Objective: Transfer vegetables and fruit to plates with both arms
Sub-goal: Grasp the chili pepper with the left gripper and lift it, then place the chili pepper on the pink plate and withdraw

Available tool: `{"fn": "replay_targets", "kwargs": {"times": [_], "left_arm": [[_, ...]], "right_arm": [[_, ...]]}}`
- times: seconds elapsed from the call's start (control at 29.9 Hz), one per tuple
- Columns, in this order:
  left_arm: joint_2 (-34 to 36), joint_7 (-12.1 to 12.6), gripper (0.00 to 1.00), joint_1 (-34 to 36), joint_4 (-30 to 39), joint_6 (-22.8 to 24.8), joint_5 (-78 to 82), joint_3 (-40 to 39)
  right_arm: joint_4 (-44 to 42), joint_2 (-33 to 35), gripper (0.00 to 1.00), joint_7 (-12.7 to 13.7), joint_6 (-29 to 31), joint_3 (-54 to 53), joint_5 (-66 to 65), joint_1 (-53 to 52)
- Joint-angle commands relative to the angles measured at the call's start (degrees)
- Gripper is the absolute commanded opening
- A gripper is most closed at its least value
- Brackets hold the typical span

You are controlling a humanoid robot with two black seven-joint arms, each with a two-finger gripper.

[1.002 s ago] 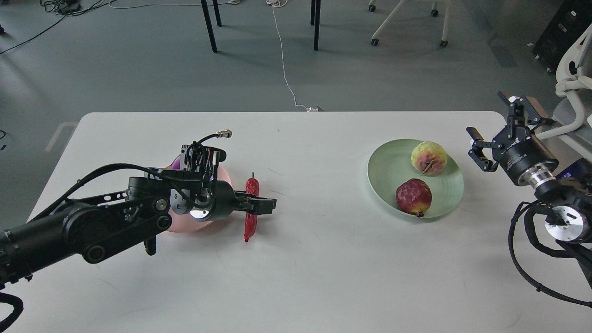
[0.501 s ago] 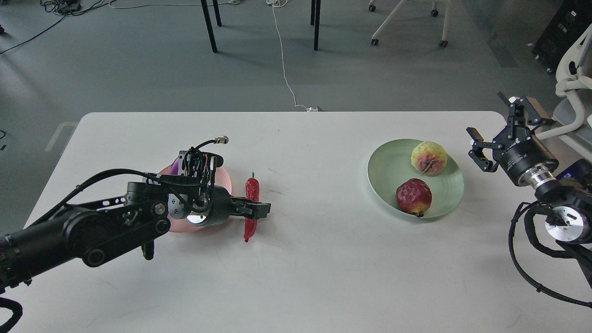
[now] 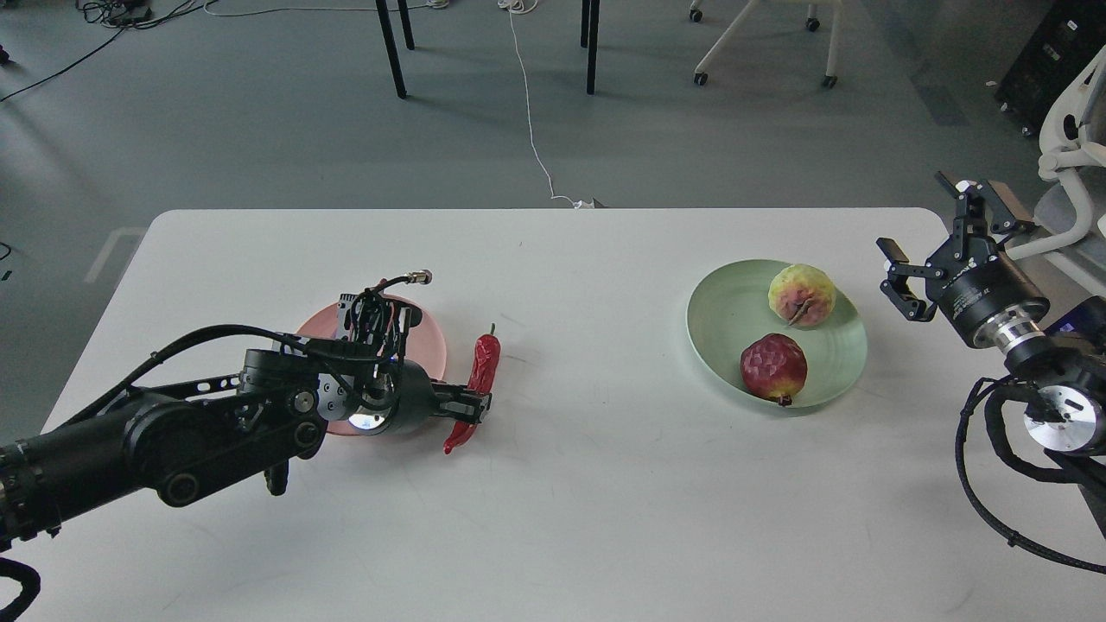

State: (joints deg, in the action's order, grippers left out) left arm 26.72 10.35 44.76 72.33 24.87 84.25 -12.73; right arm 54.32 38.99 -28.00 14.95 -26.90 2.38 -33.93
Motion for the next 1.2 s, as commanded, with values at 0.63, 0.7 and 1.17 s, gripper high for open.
{"fn": "replay_targets", "kwargs": {"times": [0.63,0.7,1.17], "left_arm": [[8.6,-1.1,0.1,2.5,4.8,3.1,-7.5,-9.1],[11.1,-2.3,0.11,2.1,4.8,3.1,-7.5,-8.6],[17.6,-7.9,0.96,0.7,7.2,3.1,-9.9,-9.2]], "right_arm": [[0.0,-0.1,0.98,0.0,0.0,-0.3,0.0,0.2],[0.0,-0.1,0.98,0.0,0.0,-0.3,0.0,0.2],[-0.1,-0.1,0.98,0.0,0.0,-0.3,0.0,0.2]]}}
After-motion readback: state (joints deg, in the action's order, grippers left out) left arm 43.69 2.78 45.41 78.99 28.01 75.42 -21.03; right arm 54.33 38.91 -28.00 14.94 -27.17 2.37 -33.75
